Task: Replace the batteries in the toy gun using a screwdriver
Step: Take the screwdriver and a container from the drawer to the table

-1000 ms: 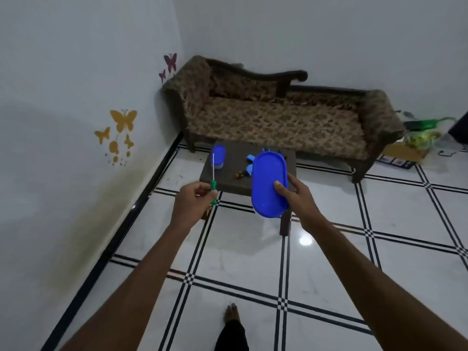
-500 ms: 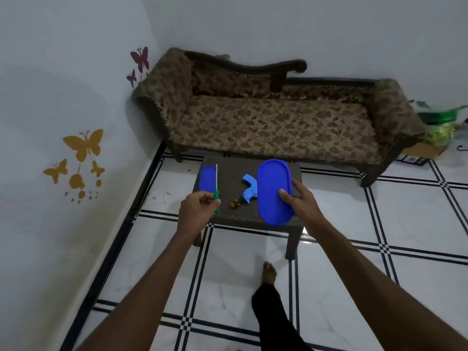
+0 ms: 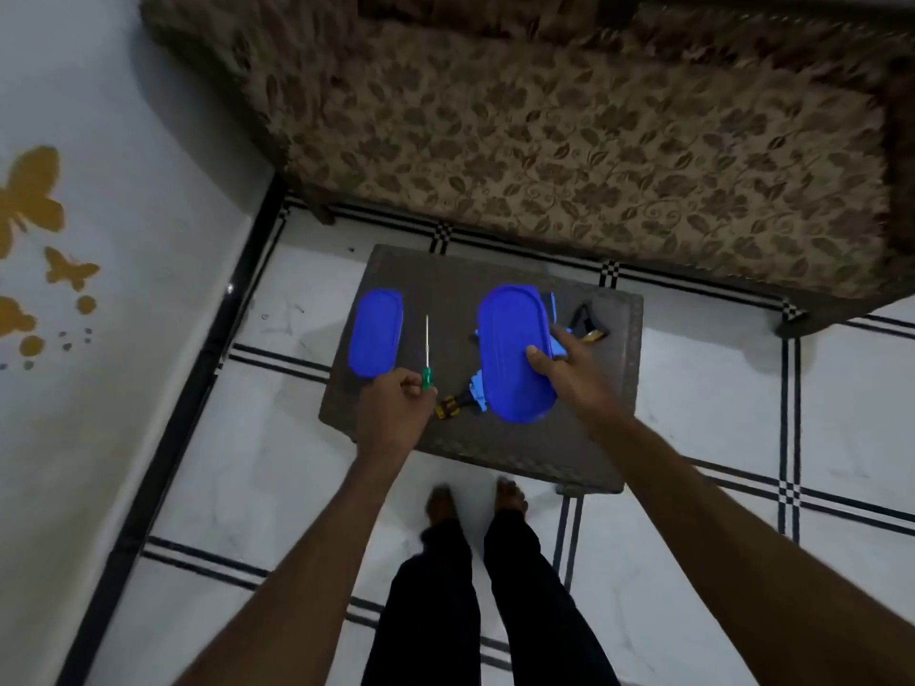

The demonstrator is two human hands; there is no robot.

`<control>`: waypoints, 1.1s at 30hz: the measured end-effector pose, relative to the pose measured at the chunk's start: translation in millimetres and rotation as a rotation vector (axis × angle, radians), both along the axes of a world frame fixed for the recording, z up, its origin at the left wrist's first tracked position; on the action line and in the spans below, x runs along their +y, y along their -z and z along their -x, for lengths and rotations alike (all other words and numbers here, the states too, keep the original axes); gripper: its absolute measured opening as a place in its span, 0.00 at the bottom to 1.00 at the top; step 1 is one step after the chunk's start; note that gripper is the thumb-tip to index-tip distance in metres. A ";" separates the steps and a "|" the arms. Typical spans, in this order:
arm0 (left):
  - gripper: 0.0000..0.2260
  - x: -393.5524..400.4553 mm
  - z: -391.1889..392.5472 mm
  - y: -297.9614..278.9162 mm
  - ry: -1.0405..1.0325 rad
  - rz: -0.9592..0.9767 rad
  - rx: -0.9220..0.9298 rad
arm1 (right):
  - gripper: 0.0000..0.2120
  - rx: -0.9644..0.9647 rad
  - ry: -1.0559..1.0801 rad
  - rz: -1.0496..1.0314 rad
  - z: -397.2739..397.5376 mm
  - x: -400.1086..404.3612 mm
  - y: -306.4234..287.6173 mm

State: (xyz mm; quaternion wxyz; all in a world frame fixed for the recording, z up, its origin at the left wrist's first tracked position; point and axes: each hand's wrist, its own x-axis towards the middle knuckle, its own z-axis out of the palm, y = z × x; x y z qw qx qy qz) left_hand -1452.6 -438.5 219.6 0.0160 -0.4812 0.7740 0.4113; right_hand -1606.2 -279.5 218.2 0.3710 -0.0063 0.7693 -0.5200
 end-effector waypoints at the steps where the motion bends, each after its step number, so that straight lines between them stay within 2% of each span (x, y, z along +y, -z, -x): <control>1: 0.04 -4.4 11.9 21.6 -0.016 0.006 -0.003 | 0.24 -0.009 -0.017 -0.011 12.7 -13.6 19.6; 5: 0.05 -20.1 39.5 89.8 -0.005 0.052 -0.078 | 0.19 -0.010 -0.058 0.000 48.0 -66.5 76.3; 11: 0.06 -42.8 32.5 168.3 0.077 0.113 -0.161 | 0.18 -0.030 -0.123 -0.029 74.0 -130.3 157.7; 20: 0.08 -60.5 12.2 205.9 0.063 0.086 -0.232 | 0.15 -0.001 -0.096 -0.059 97.7 -175.7 198.5; 33: 0.09 -54.0 3.1 228.2 -0.017 0.054 -0.217 | 0.21 0.059 -0.149 -0.134 91.2 -170.5 222.7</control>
